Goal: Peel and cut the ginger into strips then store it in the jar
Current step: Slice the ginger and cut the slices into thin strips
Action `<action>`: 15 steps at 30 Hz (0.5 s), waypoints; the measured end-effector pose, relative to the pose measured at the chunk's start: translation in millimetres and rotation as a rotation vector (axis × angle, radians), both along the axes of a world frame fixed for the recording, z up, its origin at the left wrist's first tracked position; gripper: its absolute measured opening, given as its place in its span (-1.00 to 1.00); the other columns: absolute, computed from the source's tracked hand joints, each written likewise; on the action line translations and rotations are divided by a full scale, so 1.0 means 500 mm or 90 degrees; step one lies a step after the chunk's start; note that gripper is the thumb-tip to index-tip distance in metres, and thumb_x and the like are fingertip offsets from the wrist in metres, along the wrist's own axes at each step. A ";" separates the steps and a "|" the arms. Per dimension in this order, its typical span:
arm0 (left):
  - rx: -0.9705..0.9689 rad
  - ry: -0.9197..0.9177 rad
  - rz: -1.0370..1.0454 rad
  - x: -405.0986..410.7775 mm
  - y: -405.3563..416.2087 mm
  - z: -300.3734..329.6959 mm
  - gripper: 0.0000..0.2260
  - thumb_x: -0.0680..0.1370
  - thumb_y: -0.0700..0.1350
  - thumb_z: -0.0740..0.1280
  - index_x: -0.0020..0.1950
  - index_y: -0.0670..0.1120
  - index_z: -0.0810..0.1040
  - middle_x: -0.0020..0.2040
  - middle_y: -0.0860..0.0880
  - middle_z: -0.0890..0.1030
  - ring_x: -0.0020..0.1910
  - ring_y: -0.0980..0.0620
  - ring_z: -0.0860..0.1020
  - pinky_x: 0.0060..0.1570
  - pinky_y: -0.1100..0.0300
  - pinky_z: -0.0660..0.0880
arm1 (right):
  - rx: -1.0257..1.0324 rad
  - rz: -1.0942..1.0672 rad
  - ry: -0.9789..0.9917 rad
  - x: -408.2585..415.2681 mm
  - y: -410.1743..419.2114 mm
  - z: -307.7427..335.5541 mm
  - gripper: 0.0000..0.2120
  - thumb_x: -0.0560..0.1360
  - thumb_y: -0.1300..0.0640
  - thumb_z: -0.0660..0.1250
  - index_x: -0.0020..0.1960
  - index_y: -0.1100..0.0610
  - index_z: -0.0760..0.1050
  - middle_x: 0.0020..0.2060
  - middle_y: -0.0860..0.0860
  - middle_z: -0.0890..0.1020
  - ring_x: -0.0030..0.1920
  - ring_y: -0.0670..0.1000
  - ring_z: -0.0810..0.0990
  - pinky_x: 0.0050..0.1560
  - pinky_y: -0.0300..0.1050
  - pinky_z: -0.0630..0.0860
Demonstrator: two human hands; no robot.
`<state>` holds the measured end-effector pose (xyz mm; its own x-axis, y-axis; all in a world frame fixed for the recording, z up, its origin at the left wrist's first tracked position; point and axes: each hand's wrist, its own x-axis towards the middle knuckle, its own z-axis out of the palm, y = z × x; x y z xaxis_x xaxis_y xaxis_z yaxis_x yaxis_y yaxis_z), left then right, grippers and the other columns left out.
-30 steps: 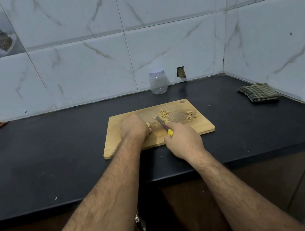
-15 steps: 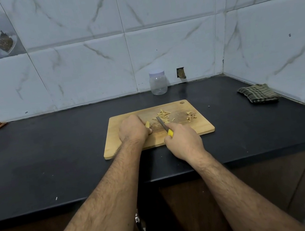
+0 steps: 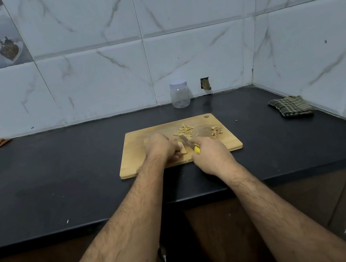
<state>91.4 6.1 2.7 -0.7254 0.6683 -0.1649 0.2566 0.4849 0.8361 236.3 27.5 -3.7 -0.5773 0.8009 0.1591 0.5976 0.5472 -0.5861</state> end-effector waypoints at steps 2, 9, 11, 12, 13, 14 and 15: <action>-0.003 -0.014 0.007 0.008 -0.003 0.003 -0.80 0.55 -0.15 0.44 -0.24 -0.13 0.53 -0.31 -0.11 0.67 -0.48 0.06 0.56 -0.24 0.22 0.59 | 0.010 -0.002 -0.040 0.005 0.001 0.000 -0.50 0.50 0.25 0.25 0.41 -0.03 0.47 0.23 0.03 0.59 0.19 0.10 0.54 0.13 -0.02 0.53; -0.047 0.042 -0.061 -0.004 -0.016 -0.006 -0.94 0.50 -0.27 0.46 -0.09 -0.13 0.65 -0.31 -0.09 0.67 -0.32 0.01 0.62 -0.18 0.12 0.65 | 0.033 0.021 -0.102 0.013 0.000 0.012 -0.49 0.51 0.30 0.21 0.41 -0.03 0.47 0.24 0.04 0.59 0.13 0.09 0.58 0.08 -0.05 0.56; -0.068 0.086 -0.078 -0.004 -0.018 -0.008 -0.89 0.46 -0.21 0.52 -0.06 -0.07 0.67 -0.35 -0.03 0.67 -0.40 0.08 0.60 -0.28 0.18 0.61 | 0.038 0.026 -0.107 0.010 -0.006 0.008 -0.51 0.52 0.29 0.21 0.41 -0.02 0.47 0.23 0.04 0.60 0.14 0.10 0.57 0.12 -0.02 0.56; -0.076 0.111 -0.076 -0.003 -0.016 -0.009 -0.87 0.44 -0.17 0.54 -0.05 -0.05 0.67 -0.37 0.00 0.67 -0.41 0.10 0.59 -0.19 0.16 0.63 | 0.040 0.025 -0.106 0.009 -0.009 0.004 -0.50 0.53 0.28 0.21 0.42 -0.03 0.46 0.24 0.04 0.60 0.17 0.10 0.56 0.14 -0.01 0.56; -0.082 0.132 -0.074 -0.003 -0.015 -0.010 -0.85 0.44 -0.14 0.55 -0.04 -0.04 0.67 -0.39 0.02 0.66 -0.40 0.11 0.59 -0.09 0.15 0.62 | 0.041 0.021 -0.104 0.008 -0.011 0.001 -0.48 0.54 0.28 0.21 0.45 -0.05 0.43 0.25 0.03 0.60 0.20 0.10 0.55 0.15 0.00 0.55; -0.086 0.142 -0.077 -0.002 -0.014 -0.010 -0.84 0.44 -0.12 0.55 -0.03 -0.03 0.66 -0.41 0.03 0.64 -0.40 0.10 0.57 -0.07 0.15 0.59 | 0.045 0.017 -0.102 0.007 -0.012 -0.001 -0.47 0.54 0.27 0.20 0.47 -0.06 0.41 0.26 0.03 0.59 0.22 0.10 0.54 0.16 -0.01 0.55; -0.088 0.144 -0.084 -0.001 -0.013 -0.009 -0.85 0.45 -0.11 0.54 -0.02 -0.02 0.66 -0.43 0.04 0.62 -0.42 0.09 0.55 -0.12 0.17 0.57 | 0.049 0.013 -0.100 0.006 -0.014 -0.001 -0.45 0.54 0.27 0.20 0.49 -0.07 0.39 0.27 0.02 0.59 0.24 0.09 0.54 0.17 -0.01 0.54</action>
<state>90.8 -0.4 -2.0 -0.6622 0.7420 -0.1049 0.4980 0.5403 0.6783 239.5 20.7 -4.4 -0.6164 0.7772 0.1267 0.6661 0.6005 -0.4424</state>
